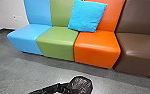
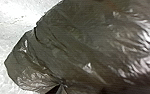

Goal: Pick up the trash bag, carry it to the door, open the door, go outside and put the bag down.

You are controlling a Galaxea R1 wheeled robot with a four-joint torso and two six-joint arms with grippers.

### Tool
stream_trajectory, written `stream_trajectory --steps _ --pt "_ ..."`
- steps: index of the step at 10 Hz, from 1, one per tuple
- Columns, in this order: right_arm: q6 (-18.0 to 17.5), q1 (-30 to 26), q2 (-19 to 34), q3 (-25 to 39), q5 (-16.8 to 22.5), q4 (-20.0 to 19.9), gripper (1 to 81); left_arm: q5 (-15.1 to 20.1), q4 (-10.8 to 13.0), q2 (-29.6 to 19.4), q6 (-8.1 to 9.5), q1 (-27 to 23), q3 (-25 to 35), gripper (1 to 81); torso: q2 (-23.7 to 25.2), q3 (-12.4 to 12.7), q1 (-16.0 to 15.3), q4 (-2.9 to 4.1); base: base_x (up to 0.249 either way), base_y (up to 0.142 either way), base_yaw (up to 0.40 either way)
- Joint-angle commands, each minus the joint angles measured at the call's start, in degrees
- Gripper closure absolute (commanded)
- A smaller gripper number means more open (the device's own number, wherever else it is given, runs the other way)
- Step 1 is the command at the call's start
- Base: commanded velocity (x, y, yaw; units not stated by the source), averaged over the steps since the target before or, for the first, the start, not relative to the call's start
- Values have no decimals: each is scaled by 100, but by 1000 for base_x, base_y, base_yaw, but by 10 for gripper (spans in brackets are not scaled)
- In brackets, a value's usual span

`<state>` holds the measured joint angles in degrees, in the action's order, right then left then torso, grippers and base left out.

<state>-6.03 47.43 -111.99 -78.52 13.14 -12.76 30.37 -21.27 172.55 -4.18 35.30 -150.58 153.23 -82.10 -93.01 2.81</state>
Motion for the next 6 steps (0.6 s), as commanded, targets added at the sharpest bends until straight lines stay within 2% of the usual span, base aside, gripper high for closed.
stream_trajectory --steps 1,4,6 --pt "-3 -449 298 75 312 -68 10 338 -88 17 23 -696 20 10 0 0 15 0 0 0 0" --pt "-3 -449 263 49 321 -68 10 286 -79 236 23 -713 -6 10 57 -4 -199 0 0 0 0" --pt "-3 -423 263 48 321 -68 10 224 -79 342 5 -713 -16 10 61 -211 -206 0 0 0 0"
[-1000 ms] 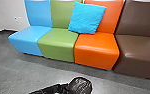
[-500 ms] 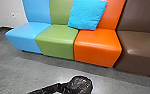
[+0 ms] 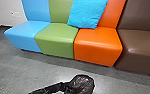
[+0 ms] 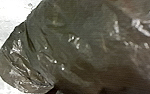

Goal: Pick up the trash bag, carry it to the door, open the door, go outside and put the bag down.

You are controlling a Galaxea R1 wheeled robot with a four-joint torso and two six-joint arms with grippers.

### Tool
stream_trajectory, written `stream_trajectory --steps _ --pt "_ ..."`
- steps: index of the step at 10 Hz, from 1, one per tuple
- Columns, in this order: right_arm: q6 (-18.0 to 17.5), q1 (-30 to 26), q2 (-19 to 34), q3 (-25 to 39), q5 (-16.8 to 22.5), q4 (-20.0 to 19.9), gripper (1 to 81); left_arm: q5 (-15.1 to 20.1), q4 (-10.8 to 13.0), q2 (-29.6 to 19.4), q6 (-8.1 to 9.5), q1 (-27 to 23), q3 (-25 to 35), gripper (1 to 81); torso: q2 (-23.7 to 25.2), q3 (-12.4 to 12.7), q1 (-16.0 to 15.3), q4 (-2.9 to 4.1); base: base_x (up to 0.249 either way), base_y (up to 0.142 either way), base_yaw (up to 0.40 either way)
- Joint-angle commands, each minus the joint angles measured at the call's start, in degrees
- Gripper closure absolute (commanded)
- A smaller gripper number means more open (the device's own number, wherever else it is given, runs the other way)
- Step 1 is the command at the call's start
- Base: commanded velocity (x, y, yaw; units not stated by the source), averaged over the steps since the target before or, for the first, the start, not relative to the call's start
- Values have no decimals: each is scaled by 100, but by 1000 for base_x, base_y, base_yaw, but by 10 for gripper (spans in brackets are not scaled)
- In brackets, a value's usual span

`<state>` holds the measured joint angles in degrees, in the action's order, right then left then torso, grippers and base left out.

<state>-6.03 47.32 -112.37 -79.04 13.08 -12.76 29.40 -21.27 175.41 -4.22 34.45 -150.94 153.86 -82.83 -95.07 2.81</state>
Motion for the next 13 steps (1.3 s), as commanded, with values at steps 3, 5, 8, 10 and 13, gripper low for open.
stream_trajectory --steps 3,5,8,10,13 --pt "-3 -403 300 101 327 -68 10 180 -88 153 17 -628 21 10 0 -256 0 0 0 0 0" --pt "-3 -403 309 101 327 -60 10 14 -96 222 17 -593 21 10 0 -387 0 0 0 0 0" --pt "-3 -394 309 101 327 -68 10 -127 -79 276 17 -531 21 10 0 -404 0 0 0 0 0" --pt "-3 -385 318 101 327 -68 10 -119 -61 240 17 -523 21 10 0 -406 0 0 0 0 0" --pt "-3 -394 327 118 327 -68 10 -110 -88 144 17 -488 -14 10 0 -406 0 0 0 0 0"
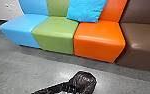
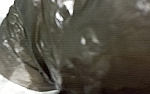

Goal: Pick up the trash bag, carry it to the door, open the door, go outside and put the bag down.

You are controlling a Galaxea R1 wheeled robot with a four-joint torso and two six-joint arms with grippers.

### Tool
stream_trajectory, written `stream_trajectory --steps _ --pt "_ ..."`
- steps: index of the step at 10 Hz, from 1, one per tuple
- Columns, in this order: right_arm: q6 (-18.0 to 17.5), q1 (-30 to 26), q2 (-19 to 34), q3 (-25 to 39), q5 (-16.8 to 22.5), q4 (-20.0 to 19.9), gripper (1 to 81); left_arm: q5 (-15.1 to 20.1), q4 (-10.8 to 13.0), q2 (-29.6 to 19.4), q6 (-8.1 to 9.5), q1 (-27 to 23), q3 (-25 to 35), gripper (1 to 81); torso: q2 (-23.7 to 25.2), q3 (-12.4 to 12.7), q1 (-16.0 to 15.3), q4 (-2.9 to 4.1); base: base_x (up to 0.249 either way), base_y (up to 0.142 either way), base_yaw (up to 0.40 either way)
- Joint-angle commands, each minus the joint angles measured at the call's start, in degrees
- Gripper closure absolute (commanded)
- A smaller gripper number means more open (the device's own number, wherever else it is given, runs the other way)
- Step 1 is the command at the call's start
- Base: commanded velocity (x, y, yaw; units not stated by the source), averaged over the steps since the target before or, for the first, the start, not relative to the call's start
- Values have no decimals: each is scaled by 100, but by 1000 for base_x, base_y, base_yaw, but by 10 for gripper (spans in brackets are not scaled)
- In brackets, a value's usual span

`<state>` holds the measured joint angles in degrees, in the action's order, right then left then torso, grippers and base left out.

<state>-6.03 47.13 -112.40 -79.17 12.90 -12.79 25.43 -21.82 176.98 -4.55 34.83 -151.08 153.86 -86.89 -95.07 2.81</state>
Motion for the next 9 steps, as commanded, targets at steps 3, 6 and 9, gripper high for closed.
stream_trajectory --steps 3,6,9 --pt "-3 -374 329 131 345 -66 10 296 -24 -22 50 -525 -1 811 0 0 0 0 0 0 0" --pt "-3 -366 320 113 345 -74 10 305 -6 -110 50 -463 17 811 0 0 0 0 0 0 0" --pt "-3 -366 320 113 345 -66 10 322 -42 -198 50 -463 51 811 -573 0 369 0 0 0 0"
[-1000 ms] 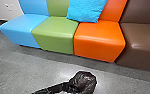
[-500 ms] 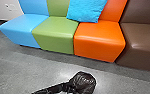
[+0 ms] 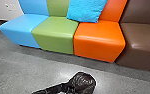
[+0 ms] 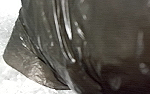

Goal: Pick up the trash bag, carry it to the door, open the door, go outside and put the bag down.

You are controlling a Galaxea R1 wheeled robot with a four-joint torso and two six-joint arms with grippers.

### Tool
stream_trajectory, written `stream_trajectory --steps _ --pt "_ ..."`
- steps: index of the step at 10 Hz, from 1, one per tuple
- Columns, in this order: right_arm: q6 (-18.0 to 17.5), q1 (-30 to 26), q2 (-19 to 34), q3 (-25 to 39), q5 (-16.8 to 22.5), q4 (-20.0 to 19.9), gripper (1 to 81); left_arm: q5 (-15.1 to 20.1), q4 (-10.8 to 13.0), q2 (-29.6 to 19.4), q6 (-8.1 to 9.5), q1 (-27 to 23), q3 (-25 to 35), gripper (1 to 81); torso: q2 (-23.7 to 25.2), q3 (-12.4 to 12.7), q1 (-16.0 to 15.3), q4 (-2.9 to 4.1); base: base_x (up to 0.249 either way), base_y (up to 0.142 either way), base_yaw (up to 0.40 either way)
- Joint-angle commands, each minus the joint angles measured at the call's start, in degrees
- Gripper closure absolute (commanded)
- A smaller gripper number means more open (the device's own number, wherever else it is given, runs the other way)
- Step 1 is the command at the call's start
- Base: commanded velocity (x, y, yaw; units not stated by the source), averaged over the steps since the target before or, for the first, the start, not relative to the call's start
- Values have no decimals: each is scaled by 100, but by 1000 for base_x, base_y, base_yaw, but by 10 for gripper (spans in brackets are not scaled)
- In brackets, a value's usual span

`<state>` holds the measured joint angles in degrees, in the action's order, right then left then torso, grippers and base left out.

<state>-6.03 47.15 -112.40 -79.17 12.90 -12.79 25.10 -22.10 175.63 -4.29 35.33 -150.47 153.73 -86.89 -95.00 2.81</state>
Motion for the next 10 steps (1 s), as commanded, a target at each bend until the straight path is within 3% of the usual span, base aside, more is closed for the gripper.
stream_trajectory --steps 1,5,10 --pt "-3 -359 320 113 345 -66 10 364 -22 -62 33 -513 -9 811 -569 0 367 0 0 0 0" --pt "-3 -315 320 95 336 -66 10 443 -31 -177 25 -513 114 811 -1200 0 761 0 0 0 0" --pt "-3 -263 321 78 292 -66 10 426 -391 -563 34 -566 615 811 -2284 -5 1440 0 0 0 0"
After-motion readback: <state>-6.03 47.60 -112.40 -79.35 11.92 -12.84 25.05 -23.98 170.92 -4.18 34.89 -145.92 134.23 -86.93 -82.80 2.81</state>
